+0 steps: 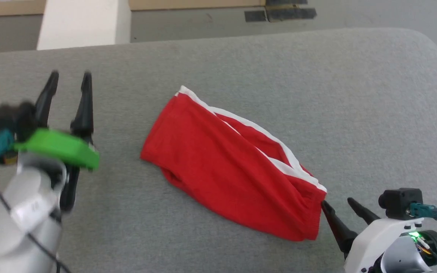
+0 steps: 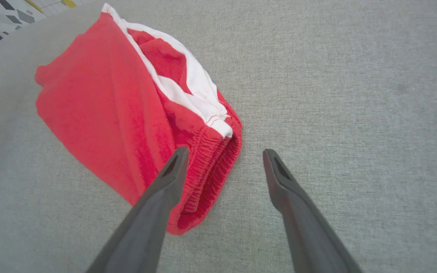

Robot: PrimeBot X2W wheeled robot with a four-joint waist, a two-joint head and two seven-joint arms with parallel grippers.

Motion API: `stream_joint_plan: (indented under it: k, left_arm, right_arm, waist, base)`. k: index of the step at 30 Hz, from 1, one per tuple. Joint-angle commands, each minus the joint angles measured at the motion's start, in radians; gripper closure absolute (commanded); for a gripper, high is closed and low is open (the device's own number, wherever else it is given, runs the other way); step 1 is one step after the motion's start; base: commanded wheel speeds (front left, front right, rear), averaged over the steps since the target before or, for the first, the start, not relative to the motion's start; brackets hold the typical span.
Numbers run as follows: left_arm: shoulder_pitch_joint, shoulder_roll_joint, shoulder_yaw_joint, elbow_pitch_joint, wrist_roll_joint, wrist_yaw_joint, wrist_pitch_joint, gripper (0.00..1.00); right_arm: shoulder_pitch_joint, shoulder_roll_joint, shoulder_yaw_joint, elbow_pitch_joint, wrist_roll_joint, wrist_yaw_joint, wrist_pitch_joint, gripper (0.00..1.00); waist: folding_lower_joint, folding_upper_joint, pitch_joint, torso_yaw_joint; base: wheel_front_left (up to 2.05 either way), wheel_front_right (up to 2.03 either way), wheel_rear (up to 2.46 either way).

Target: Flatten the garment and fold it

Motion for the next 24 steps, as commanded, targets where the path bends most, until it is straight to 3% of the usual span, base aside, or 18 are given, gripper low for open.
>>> stream_joint_plan:
  k: [1, 7, 19, 20, 21, 22, 24]
  left_arm:
    - [0.056, 0.008, 0.012, -0.038, 0.018, 0.021, -0.01, 0.0]
    - [0.274, -0.027, 0.092, -0.21, 0.043, 0.076, -0.016, 0.0]
    - [0.378, -0.09, 0.137, -0.272, 0.062, 0.054, -0.016, 0.0]
    - [0.381, -0.091, 0.137, -0.27, 0.063, 0.052, -0.016, 0.0]
    - [0.383, -0.092, 0.138, -0.267, 0.064, 0.048, -0.016, 0.0]
    - [0.384, -0.092, 0.138, -0.264, 0.065, 0.045, -0.016, 0.0]
    - [0.385, -0.09, 0.132, -0.253, 0.062, 0.037, -0.013, 0.0]
  right_arm:
    - [0.008, 0.0, -0.002, -0.002, -0.021, -0.001, 0.017, 0.0]
    - [-0.058, 0.0, -0.005, 0.081, -0.081, -0.001, 0.129, 0.0]
    - [-0.165, 0.0, -0.026, 0.301, -0.145, -0.001, 0.193, 0.0]
    - [-0.168, 0.0, -0.025, 0.311, -0.15, -0.001, 0.195, 0.35]
    - [-0.173, 0.0, -0.024, 0.319, -0.154, -0.001, 0.195, 0.89]
    - [-0.177, 0.0, -0.023, 0.324, -0.156, -0.001, 0.195, 1.0]
    - [-0.183, 0.0, -0.02, 0.331, -0.157, -0.001, 0.198, 1.0]
  waist:
    - [0.0, 0.0102, -0.028, 0.034]
    - [0.0, 0.0102, -0.028, 0.07]
    - [0.0, 0.0102, -0.023, 0.127]
    - [0.0, 0.0102, -0.023, 0.128]
    - [0.0, 0.0102, -0.023, 0.128]
    - [0.0, 0.0102, -0.022, 0.128]
    - [0.0, 0.0102, -0.023, 0.126]
  base:
    - [0.0, 0.0, 0.0]
    - [0.0, 0.0, 0.0]
    - [0.0, 0.0, 0.0]
    - [0.0, 0.0, 0.0]
    - [0.0, 0.0, 0.0]
    - [0.0, 0.0, 0.0]
    - [0.0, 0.0, 0.0]
